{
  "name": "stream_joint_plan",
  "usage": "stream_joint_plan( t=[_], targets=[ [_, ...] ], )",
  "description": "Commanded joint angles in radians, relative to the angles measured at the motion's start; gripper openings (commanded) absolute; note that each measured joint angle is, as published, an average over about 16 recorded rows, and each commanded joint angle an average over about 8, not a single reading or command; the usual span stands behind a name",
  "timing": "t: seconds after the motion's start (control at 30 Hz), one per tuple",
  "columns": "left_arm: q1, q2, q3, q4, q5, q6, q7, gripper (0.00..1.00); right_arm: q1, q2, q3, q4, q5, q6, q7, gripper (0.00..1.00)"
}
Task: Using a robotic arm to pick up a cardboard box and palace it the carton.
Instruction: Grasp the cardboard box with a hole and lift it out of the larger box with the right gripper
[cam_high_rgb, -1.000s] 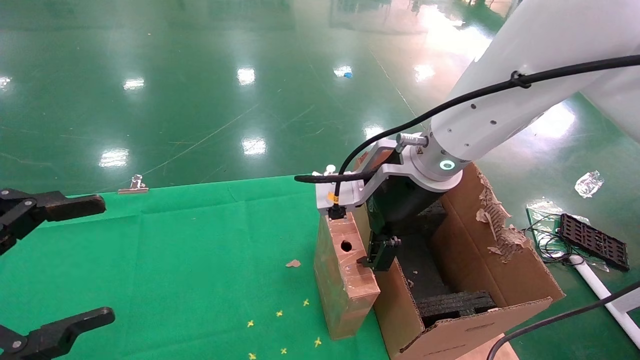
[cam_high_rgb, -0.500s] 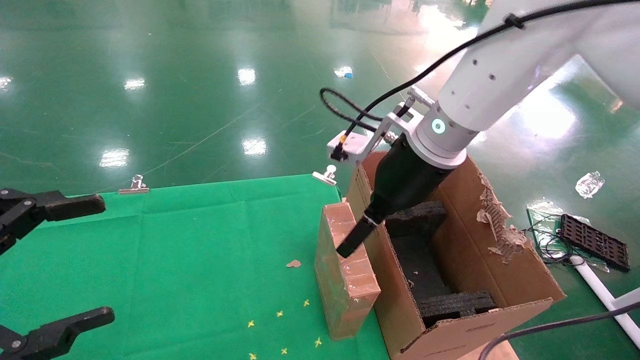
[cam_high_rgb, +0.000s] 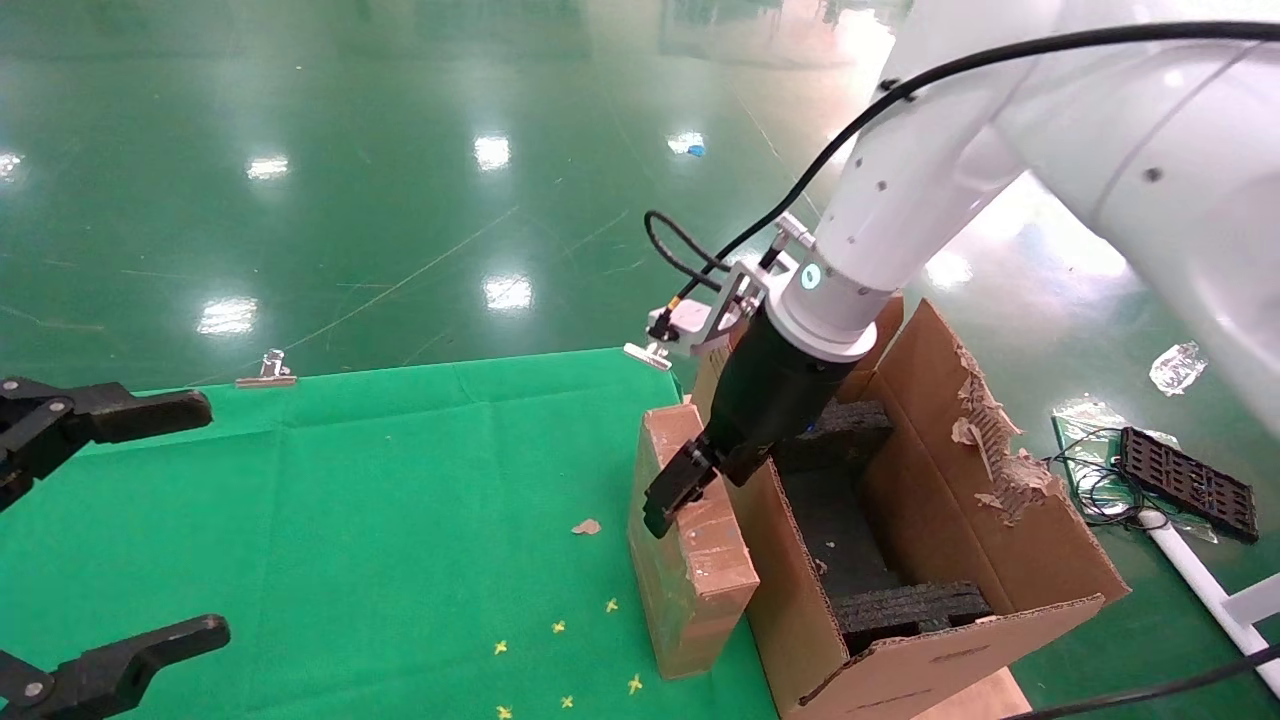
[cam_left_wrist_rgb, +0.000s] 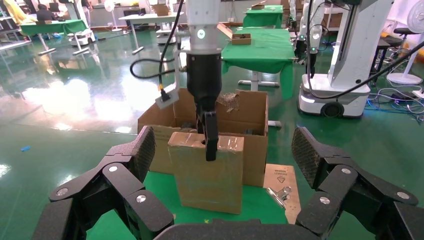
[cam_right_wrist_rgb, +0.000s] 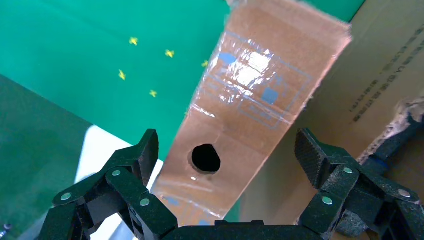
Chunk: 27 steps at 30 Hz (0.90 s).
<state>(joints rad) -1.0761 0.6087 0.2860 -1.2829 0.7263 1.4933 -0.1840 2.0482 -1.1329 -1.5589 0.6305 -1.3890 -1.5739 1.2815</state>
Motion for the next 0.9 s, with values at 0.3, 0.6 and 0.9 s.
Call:
stream_joint_plan(
  t=[0.3, 0.6, 0.9],
  targets=[
    [0.0, 0.0, 0.001, 0.0, 0.0, 0.0, 0.0, 0.07, -0.024, -0.048, -0.052, -0.055, 0.011, 0.001, -0.015, 0.0],
    [0.0, -0.001, 0.001, 0.0, -0.001, -0.001, 0.001, 0.0, -0.028, -0.057, -0.089, -0.061, 0.026, 0.002, -0.014, 0.0],
    [0.0, -0.001, 0.002, 0.0, -0.001, -0.001, 0.001, 0.0, -0.019, -0.052, -0.117, -0.053, 0.036, 0.01, -0.017, 0.0]
  ],
)
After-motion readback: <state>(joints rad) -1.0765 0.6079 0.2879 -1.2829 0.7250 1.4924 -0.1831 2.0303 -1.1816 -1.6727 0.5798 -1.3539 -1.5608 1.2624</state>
